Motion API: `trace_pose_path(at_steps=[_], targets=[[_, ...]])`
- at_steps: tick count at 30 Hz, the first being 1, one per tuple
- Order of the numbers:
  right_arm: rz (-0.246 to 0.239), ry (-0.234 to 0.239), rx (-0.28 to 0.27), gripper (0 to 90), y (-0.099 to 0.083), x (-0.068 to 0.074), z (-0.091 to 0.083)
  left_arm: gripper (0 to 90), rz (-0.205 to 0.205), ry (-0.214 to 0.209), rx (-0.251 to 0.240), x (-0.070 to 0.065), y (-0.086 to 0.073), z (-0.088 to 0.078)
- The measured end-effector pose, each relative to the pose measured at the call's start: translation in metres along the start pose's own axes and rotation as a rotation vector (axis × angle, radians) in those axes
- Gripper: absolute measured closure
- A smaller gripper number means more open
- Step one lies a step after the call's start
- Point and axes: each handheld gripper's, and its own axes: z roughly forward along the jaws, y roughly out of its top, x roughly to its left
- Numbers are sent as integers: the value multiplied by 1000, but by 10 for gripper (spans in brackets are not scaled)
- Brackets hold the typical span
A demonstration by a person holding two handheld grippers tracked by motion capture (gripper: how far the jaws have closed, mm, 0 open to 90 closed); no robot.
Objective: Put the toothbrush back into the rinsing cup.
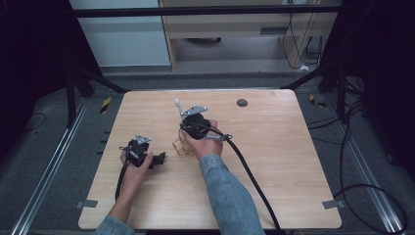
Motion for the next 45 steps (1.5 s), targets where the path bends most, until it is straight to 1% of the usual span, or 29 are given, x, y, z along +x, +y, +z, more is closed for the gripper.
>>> trace_pose_path(at_steps=[7, 10, 18, 25, 45], targets=[[-14, -3, 4, 664, 1, 2, 2, 0, 1, 0, 0, 0, 0, 0], [-13, -1, 7, 664, 2, 2, 2, 0, 2, -1, 0, 0, 0, 0], [-32, 1, 8, 661, 3, 5, 4, 0, 3, -2, 0, 0, 0, 0], [-44, 20, 17, 648, 4, 7, 5, 0, 4, -4, 0, 0, 0, 0], [-47, 24, 24, 647, 5, 7, 4, 0, 6, -5, 0, 1, 0, 0]])
